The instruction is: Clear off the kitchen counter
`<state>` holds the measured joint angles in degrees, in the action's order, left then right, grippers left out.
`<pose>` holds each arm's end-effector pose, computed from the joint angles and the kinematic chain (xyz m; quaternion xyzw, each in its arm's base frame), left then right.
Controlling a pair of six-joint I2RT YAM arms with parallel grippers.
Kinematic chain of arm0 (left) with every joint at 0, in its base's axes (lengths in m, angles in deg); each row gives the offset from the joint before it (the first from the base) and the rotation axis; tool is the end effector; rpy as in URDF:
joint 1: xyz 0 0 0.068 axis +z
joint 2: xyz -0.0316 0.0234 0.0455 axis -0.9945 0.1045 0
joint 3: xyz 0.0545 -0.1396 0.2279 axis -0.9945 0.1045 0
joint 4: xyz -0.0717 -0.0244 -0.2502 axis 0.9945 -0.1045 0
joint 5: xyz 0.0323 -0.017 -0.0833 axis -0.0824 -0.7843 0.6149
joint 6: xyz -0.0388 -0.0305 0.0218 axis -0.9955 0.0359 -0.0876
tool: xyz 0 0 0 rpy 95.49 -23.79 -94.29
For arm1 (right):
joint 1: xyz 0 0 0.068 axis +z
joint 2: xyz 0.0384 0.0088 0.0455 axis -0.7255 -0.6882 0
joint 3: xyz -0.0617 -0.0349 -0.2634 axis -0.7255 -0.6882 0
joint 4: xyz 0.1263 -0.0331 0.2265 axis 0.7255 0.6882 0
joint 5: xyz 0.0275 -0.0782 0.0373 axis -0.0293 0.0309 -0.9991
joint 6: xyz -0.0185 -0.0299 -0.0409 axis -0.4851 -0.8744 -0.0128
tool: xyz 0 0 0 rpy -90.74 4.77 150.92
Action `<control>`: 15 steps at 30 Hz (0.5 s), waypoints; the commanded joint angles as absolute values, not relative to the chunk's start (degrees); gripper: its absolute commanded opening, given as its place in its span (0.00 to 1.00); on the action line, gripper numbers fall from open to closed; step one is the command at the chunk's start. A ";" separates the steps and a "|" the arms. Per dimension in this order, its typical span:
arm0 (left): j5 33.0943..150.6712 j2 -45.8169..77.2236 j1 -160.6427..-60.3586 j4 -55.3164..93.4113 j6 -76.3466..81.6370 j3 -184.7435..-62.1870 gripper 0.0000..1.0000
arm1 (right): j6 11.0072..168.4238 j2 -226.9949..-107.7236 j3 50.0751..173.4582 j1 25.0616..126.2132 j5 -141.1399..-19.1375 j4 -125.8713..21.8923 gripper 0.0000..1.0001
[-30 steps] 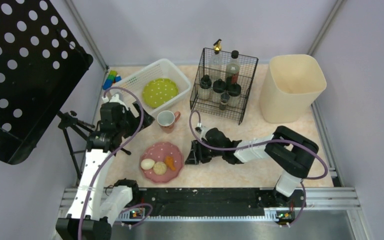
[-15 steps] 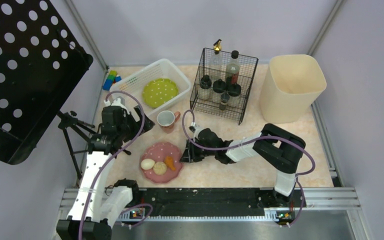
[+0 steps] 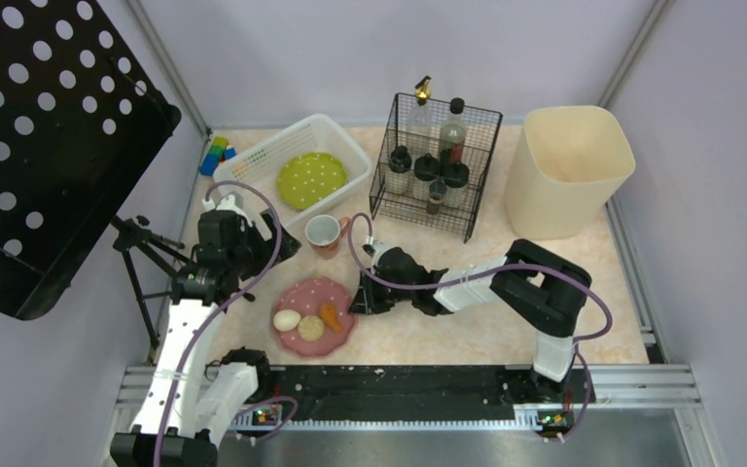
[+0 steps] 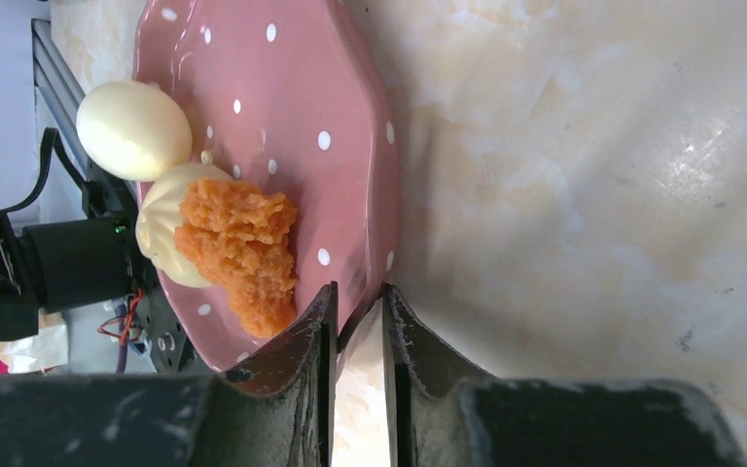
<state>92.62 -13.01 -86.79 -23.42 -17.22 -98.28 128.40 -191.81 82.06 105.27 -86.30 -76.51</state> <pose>0.1667 -0.0138 0.2966 -0.1916 0.8839 -0.1918 0.3812 0.1766 0.3077 0.1235 -0.1565 0.8710 0.4234 0.1938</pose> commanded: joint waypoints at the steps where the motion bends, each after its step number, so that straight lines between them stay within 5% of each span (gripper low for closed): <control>1: 92.79 -13.93 -86.99 -21.77 -16.36 -97.33 0.98 | 124.95 -193.41 84.33 106.19 -82.90 -72.64 0.15; 5: 93.47 -13.87 -86.99 -21.56 -16.36 -97.06 0.98 | 123.98 -192.95 84.69 106.19 -81.83 -70.82 0.00; 15: 97.60 -13.95 -86.99 -21.12 -16.97 -96.65 0.98 | 122.43 -186.09 82.19 105.88 -75.40 -65.90 0.00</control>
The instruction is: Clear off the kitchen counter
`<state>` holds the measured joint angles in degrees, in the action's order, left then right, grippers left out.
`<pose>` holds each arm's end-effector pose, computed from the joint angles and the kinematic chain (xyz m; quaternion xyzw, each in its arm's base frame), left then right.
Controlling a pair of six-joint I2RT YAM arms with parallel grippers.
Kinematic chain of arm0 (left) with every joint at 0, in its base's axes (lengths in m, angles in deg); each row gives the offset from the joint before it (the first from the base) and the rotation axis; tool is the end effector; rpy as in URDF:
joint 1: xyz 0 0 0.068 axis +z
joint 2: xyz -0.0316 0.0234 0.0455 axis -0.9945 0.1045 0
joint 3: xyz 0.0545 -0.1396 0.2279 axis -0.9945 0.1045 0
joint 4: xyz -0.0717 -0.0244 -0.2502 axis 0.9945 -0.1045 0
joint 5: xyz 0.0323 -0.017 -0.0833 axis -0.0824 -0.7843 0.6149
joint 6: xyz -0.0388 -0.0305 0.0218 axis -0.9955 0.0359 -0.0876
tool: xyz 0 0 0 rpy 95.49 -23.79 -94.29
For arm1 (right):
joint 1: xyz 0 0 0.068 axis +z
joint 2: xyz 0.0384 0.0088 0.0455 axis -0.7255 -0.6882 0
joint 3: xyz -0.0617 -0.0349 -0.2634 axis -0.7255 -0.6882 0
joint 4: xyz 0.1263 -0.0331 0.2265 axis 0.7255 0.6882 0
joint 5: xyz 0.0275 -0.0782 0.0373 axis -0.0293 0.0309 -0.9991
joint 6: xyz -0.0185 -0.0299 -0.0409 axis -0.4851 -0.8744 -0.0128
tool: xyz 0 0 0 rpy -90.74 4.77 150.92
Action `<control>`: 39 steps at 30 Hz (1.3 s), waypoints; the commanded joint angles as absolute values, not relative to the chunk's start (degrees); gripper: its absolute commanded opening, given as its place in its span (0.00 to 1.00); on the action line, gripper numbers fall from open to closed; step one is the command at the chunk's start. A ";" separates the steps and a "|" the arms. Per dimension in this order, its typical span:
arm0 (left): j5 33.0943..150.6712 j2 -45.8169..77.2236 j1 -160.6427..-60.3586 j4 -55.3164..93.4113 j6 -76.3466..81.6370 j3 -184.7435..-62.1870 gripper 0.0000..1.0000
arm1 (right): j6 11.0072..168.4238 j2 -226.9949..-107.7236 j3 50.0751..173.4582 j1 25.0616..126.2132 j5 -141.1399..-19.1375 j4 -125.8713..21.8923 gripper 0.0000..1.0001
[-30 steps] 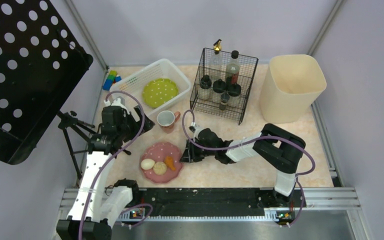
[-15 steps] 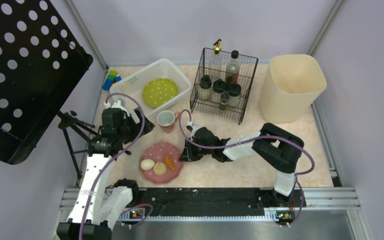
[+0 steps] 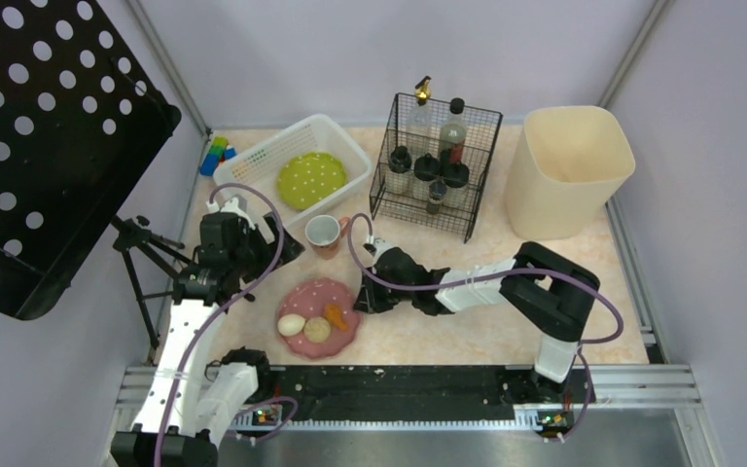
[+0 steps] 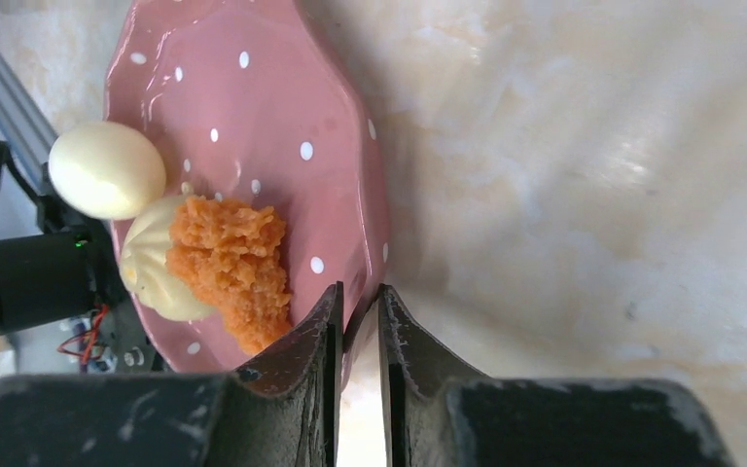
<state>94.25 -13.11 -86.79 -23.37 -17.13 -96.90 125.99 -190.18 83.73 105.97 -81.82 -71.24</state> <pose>0.1660 -0.0147 0.2891 -0.1869 0.8885 -0.2011 0.3676 0.1757 0.3094 0.1325 -0.1628 0.8802 0.3887 0.2181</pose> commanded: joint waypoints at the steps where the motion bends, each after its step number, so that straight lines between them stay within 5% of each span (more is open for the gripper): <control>1: 98.44 -13.91 -86.99 -21.11 -17.05 -96.65 0.98 | 122.33 -185.25 81.81 105.51 -75.12 -65.60 0.00; 17: 104.56 -16.47 -89.15 -19.61 -19.49 -90.72 0.91 | 121.22 -172.98 70.83 97.50 -76.94 -63.95 0.00; 39: 95.84 -1.58 -114.81 -2.12 -30.92 -80.75 0.83 | 125.00 -144.64 52.24 92.22 -72.76 -53.13 0.00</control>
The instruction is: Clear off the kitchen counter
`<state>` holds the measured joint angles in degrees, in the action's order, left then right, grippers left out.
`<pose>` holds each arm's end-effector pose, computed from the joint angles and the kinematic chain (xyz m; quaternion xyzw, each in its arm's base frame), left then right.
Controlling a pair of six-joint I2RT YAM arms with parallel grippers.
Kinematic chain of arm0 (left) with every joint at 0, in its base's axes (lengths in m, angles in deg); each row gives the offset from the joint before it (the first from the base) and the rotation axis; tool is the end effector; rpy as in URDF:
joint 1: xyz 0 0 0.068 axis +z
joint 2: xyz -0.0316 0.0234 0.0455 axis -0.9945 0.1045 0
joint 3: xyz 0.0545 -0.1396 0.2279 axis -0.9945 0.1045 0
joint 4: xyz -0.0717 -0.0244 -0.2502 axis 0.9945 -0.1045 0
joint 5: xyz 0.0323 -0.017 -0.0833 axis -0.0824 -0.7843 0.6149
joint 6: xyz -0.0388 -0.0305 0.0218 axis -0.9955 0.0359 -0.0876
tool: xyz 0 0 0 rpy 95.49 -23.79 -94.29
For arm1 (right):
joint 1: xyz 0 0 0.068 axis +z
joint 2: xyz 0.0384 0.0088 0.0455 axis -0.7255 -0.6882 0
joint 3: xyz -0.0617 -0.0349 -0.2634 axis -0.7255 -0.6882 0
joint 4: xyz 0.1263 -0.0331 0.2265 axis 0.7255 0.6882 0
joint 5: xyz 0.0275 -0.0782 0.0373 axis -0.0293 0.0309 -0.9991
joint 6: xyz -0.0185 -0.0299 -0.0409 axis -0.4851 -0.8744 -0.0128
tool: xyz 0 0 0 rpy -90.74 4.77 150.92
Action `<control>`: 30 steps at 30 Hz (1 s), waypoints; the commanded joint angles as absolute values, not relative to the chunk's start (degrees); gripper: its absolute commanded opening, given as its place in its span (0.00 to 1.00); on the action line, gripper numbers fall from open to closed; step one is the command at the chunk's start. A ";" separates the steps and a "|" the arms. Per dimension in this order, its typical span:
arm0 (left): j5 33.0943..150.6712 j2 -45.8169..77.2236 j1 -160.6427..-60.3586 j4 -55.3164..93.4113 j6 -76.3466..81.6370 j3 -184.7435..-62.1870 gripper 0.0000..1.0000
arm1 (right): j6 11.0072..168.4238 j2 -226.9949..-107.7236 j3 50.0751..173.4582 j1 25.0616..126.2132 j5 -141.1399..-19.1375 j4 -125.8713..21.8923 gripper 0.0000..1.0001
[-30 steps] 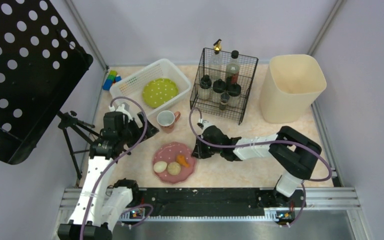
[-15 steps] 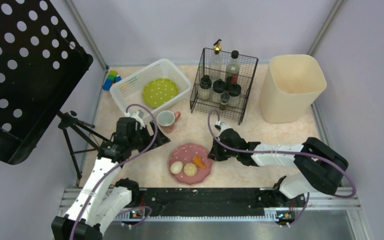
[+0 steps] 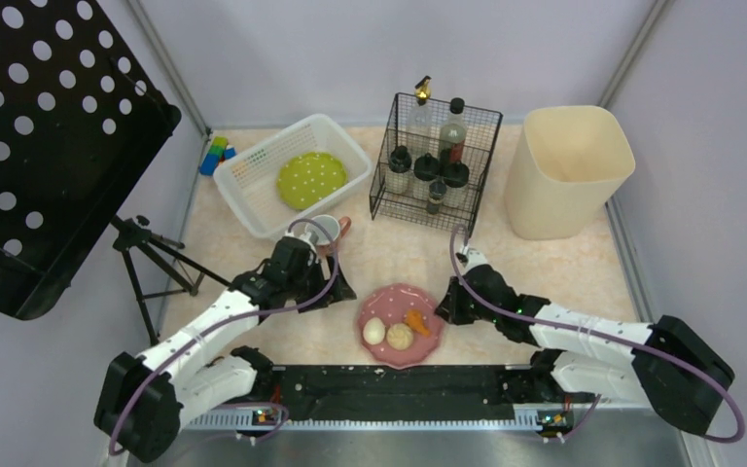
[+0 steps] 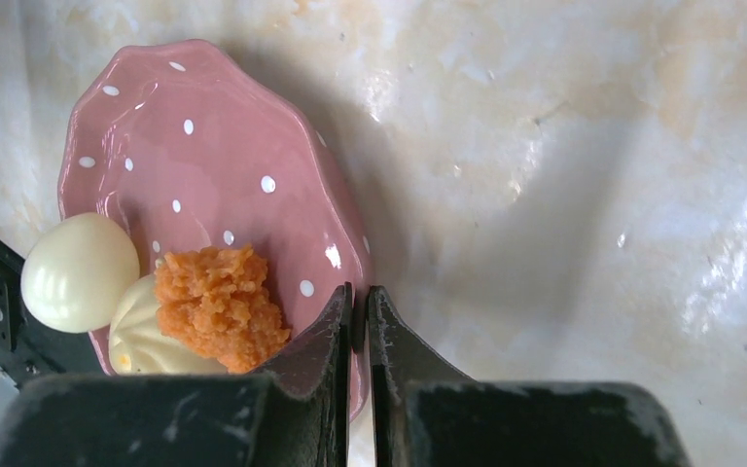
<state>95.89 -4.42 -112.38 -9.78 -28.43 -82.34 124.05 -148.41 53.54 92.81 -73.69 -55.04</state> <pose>0.1602 -0.0952 0.2001 -0.0811 0.9343 -0.2749 0.2119 0.1335 0.1409 0.1433 -0.0453 0.9133 0.2866 0.2858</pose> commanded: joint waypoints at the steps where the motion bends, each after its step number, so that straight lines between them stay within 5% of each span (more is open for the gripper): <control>1: 95.89 -0.40 -115.77 -1.12 -31.34 -80.57 0.82 | 125.23 -144.10 51.98 92.21 -72.76 -52.93 0.00; 11: 94.89 8.19 -121.67 3.87 -31.94 -80.48 0.73 | 127.11 -141.04 49.76 92.22 -73.98 -52.76 0.00; 30: 94.94 11.51 -122.04 6.98 -31.98 -77.99 0.18 | 128.65 -140.47 48.53 92.24 -74.71 -53.95 0.00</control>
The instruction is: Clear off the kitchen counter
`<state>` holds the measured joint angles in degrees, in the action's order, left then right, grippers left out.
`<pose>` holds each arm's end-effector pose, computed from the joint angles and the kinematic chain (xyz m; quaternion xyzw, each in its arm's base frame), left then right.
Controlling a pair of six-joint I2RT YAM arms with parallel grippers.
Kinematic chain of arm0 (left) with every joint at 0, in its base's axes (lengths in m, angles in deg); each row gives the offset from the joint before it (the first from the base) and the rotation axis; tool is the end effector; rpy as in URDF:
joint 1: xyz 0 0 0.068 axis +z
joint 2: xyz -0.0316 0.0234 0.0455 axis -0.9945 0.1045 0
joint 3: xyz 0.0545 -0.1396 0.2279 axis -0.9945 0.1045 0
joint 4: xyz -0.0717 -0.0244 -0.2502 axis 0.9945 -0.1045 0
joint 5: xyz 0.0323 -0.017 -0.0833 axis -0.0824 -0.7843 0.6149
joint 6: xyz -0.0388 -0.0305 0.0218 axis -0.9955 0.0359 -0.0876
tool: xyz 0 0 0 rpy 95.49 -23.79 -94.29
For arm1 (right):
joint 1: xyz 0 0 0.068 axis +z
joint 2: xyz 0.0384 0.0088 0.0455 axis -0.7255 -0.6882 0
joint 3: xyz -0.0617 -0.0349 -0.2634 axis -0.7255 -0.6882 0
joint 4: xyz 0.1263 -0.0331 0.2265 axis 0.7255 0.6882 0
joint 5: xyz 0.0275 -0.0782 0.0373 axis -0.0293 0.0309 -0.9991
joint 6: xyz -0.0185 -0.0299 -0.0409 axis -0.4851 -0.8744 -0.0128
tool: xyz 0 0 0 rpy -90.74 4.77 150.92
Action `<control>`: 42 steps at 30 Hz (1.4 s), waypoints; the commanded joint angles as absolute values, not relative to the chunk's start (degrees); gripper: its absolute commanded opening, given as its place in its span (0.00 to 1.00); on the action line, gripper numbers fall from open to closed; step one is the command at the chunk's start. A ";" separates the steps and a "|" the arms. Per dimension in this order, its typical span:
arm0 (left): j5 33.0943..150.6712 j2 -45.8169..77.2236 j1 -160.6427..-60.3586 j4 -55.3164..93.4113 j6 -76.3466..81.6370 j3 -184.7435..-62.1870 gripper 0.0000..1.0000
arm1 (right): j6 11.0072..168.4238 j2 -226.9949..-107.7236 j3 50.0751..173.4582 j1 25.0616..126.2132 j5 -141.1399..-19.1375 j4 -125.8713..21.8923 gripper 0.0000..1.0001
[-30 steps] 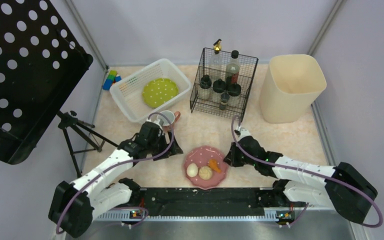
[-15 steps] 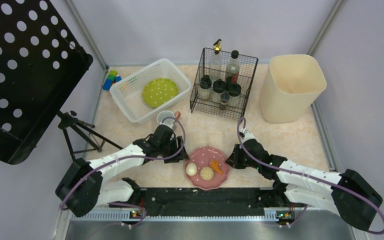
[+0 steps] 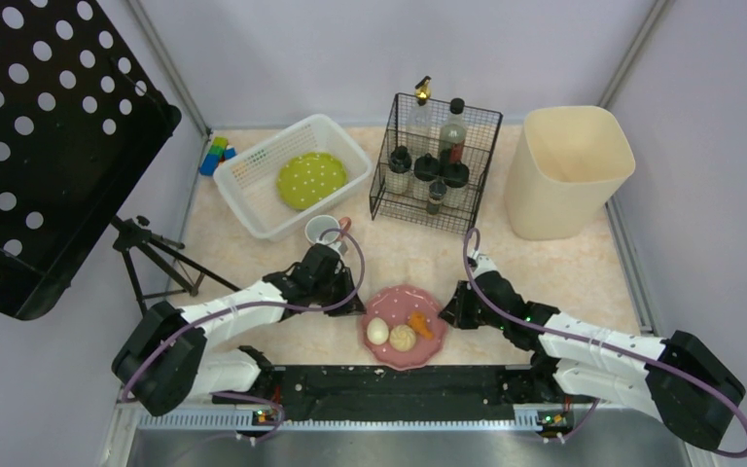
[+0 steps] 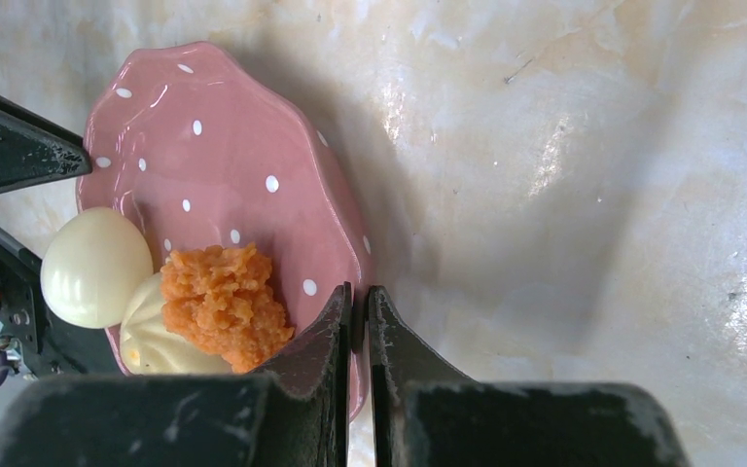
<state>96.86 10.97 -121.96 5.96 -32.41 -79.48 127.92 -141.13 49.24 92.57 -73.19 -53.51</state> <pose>0.1672 -0.1409 0.1540 -0.0354 0.9433 -0.2904 0.1566 0.1202 0.1255 0.1393 -0.0108 0.9092 0.3009 0.2875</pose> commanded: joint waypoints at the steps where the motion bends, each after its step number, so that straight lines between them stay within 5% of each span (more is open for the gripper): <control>1: 94.88 11.28 -122.06 6.89 -31.98 -77.75 0.14 | 128.85 -140.51 48.48 92.22 -74.72 -54.04 0.00; 5: 94.27 10.22 -122.05 6.49 -31.97 -76.40 0.00 | 129.51 -140.43 48.18 92.28 -74.88 -54.40 0.05; 12: 93.11 9.50 -122.06 7.47 -32.46 -72.97 0.00 | 130.27 -139.65 47.74 92.26 -75.70 -54.21 0.29; 21: 94.94 9.21 -122.12 10.13 -32.77 -69.58 0.00 | 130.37 -138.65 47.64 92.24 -76.10 -53.26 0.33; 32: 94.69 3.24 -122.67 6.41 -33.13 -69.23 0.36 | 130.31 -138.89 47.35 92.27 -76.23 -53.88 0.34; 42: 96.33 2.49 -124.40 7.70 -33.44 -68.55 0.38 | 130.56 -138.98 46.12 92.26 -76.63 -55.06 0.33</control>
<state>96.27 2.88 -123.25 11.69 -34.13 -70.50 130.47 -139.49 47.33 92.51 -76.22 -53.91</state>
